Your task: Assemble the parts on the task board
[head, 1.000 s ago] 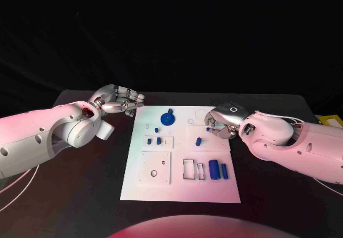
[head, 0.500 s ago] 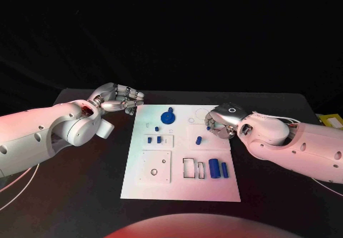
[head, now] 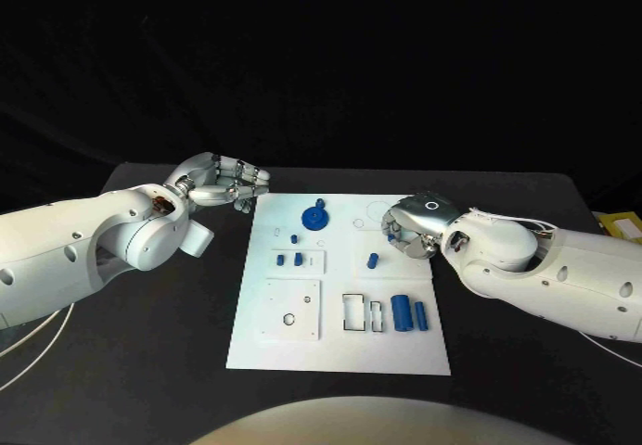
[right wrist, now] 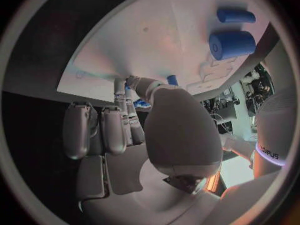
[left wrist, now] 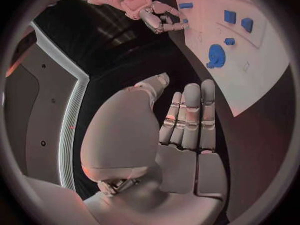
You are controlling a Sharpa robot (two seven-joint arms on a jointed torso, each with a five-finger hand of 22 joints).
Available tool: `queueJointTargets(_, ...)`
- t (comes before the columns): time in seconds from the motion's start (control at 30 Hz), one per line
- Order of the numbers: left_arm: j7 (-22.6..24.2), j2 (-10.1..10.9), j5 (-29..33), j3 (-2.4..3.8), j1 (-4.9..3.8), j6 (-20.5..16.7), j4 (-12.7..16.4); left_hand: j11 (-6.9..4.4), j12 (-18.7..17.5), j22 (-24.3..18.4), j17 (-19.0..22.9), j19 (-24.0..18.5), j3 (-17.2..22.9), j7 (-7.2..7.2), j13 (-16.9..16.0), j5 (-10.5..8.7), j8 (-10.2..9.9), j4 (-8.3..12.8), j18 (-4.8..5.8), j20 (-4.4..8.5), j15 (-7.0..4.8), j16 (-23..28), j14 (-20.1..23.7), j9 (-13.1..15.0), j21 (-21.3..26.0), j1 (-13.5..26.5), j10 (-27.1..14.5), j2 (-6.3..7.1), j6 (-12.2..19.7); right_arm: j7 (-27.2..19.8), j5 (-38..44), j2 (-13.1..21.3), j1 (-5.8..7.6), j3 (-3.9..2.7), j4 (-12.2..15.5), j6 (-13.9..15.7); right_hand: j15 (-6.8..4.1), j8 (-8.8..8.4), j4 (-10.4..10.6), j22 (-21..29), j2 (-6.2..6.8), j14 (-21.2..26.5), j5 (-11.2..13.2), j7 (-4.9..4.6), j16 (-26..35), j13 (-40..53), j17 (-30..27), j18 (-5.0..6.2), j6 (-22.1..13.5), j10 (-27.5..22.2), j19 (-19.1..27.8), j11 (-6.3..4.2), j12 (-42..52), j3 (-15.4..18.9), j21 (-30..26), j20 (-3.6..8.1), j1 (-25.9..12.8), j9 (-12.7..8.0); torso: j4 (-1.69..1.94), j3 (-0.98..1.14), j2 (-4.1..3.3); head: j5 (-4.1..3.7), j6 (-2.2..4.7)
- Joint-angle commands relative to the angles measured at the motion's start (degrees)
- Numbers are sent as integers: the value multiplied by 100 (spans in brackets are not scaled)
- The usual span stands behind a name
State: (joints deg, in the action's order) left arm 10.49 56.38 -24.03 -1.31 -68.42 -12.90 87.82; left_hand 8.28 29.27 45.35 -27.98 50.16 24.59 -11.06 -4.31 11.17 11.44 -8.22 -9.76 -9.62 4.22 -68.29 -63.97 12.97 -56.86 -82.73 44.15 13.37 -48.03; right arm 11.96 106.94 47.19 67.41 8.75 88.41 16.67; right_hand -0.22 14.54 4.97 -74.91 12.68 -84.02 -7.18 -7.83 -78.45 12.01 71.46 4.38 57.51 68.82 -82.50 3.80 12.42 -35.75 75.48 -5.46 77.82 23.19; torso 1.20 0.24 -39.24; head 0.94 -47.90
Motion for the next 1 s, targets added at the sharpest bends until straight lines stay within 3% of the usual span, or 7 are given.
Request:
queueJointTargets(0.03,3,0,49,6,-7,95,23,11,35,-8,9,43,30,-46,9,31,19,-20,-82,2,-24,-32,13,-8,39,-66,-55,14,12,-22,22,-16,-42,22,-21,-172,-46,7,-12,-698,-45,-209,23,-7,-24,12,7,-116,54,57,-47,-15,-17,-28,52,6,-2,9,-3,-2,0,2,-7)
queueJointTargets(0.37,-56,17,49,6,-7,140,28,16,39,-8,15,45,44,-52,11,31,18,-17,-81,1,-21,-35,17,-10,39,-85,-68,9,10,61,70,-16,-52,23,-62,-199,-57,14,-41,-713,-76,-212,16,5,-33,23,18,-120,79,79,-55,-27,-25,-51,70,14,9,16,-1,1,5,-9,-21)
queueJointTargets(0.6,-85,17,46,6,-7,166,25,24,44,-7,25,46,64,-64,15,32,17,-9,-81,-1,-16,-38,28,-12,39,-113,-91,11,6,47,91,-3,-59,23,-40,65,-83,66,-257,-803,-336,-224,124,19,-64,79,63,-145,186,180,-111,-49,-56,-248,190,47,156,69,-4,4,6,-26,-25)
queueJointTargets(1.0,-114,23,46,6,-7,187,9,31,48,-7,34,44,81,-72,18,37,14,-1,-80,-3,-10,-38,41,-15,40,-135,-113,15,3,-41,78,57,-62,21,71,310,-88,93,-294,-838,-374,-228,148,29,-72,97,74,-156,225,229,-134,-59,-64,-279,239,51,129,97,-4,4,7,-33,-18)
